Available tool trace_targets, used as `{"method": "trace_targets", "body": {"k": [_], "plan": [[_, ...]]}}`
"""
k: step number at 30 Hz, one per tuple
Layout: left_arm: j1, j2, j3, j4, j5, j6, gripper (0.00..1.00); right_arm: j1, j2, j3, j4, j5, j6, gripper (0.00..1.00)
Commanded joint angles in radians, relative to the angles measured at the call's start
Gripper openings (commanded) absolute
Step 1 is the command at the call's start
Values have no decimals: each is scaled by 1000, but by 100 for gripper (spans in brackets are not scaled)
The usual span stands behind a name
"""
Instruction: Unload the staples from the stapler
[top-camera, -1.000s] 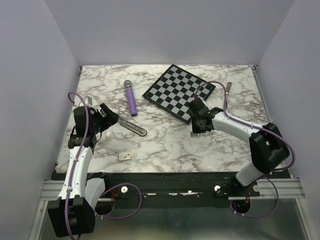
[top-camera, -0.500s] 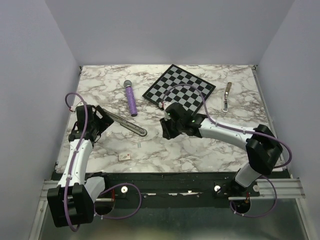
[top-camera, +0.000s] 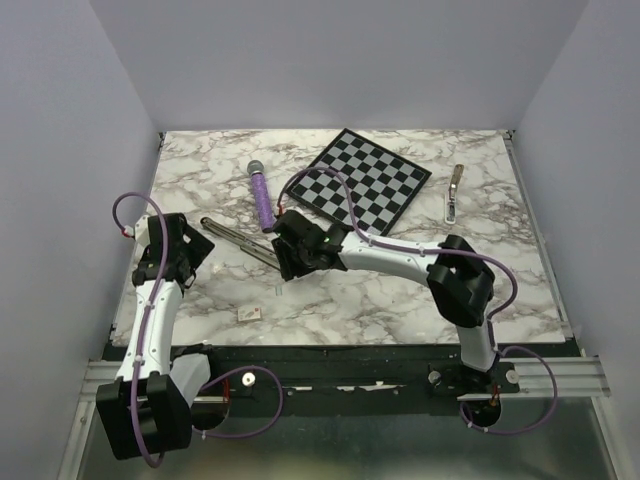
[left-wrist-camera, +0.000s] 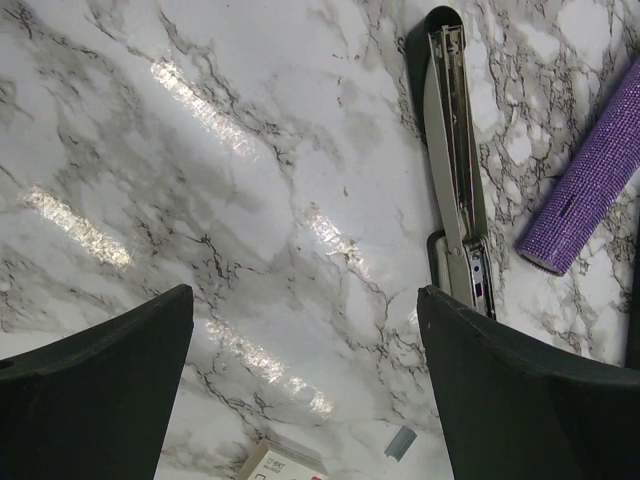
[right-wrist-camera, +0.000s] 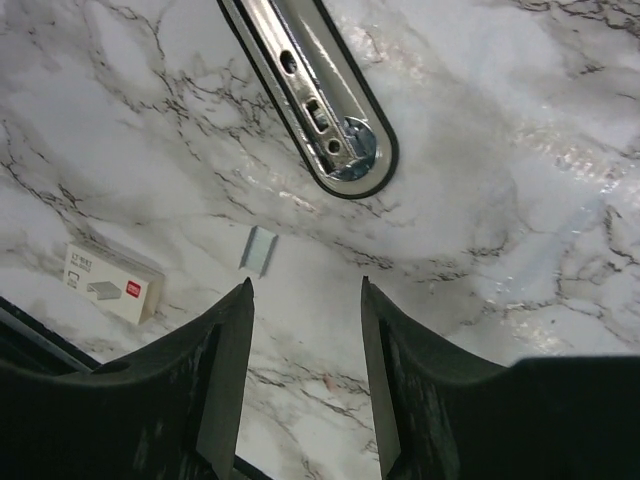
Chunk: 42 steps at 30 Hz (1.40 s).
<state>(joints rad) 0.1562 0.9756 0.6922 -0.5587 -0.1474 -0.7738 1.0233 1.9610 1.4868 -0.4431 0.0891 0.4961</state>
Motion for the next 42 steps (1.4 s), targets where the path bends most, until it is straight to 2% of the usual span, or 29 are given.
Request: {"method": "trace_targets", "body": {"k": [1,12,17,24,42], "plan": [[6,-38,-16,-21,-58,-30,99,67,78,122,-109,109,99,55],[6,-74,-36,6,-12,-21,99,127,242,296,-213,210,168,55],[8,-83,-37,8,-8,-21,99,139,315,405,-331,248,200,55],[6,-91,-40,6,-15,-28,99,152,329,408,-325,242,199,49],[6,-107,-42,6,-24,-28,99,161,388,457,-364,225,205,42]]}}
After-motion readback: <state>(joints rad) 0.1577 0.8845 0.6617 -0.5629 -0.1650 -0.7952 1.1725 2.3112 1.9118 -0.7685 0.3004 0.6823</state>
